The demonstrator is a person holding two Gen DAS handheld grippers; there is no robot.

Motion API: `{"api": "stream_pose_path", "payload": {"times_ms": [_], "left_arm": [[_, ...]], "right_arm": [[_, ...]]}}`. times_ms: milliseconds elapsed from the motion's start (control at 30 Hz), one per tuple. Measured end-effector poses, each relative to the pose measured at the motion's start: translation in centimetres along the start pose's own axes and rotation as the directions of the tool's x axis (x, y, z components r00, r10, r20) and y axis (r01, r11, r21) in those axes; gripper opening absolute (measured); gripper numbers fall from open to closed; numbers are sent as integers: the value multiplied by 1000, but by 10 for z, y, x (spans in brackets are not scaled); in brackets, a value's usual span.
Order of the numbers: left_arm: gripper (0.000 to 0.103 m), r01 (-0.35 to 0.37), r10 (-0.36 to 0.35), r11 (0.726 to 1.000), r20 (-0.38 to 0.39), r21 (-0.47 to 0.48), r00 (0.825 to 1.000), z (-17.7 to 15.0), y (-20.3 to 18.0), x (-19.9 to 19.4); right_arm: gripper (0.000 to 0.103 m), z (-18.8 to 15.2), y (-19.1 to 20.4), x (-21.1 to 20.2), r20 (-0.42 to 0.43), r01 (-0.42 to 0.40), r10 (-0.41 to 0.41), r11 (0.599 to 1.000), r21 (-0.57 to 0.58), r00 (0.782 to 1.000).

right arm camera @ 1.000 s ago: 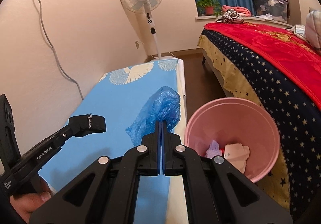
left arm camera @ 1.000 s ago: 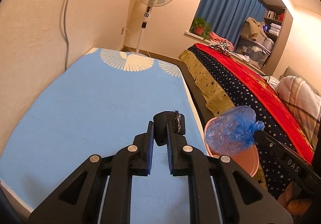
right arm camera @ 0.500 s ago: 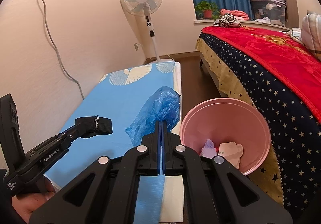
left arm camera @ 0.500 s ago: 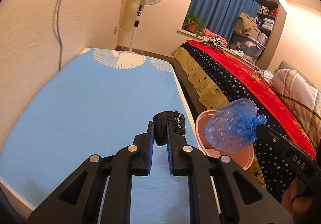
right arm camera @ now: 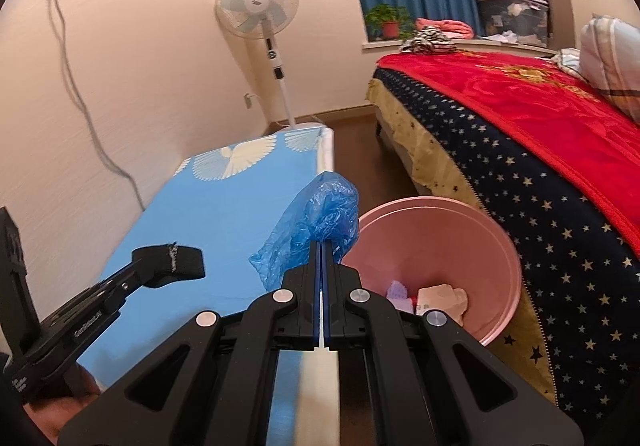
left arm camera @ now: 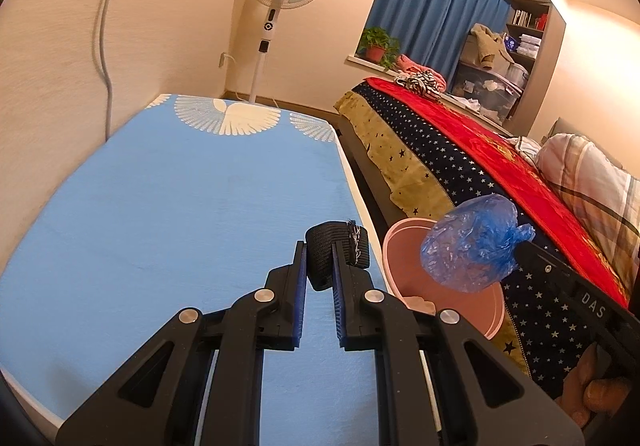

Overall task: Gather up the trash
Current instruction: 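Carry the black case with the left gripper over the bin while the right carries the blue bag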

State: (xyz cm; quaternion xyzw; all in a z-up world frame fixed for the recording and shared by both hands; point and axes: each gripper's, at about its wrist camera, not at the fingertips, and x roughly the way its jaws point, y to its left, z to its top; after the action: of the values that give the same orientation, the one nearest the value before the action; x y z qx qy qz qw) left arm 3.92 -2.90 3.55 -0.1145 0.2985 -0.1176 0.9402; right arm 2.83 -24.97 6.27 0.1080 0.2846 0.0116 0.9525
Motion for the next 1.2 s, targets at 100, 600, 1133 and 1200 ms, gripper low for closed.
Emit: {"api": "stream_pose_path", "payload": {"times_ms": [100,600,1133,1200], "left_arm": [[12,5,-5,1000,-2,9,1000,0,-3,4],[12,37,-37,998,3,51,999,-1,-22,26],[12,86,-85,993,-21,86,996,-2,-53,64],[12,93,-91,992,-23,88,996,-3,-57,68]], "right_arm": [[1,2,-7,2,8,23,-23,1000,21,1000],[1,9,-23,18,42,111,-113,993,51,993],[1,15,-46,38,38,201,-203,977,65,978],[1,15,-49,39,41,215,-218,975,65,975]]}}
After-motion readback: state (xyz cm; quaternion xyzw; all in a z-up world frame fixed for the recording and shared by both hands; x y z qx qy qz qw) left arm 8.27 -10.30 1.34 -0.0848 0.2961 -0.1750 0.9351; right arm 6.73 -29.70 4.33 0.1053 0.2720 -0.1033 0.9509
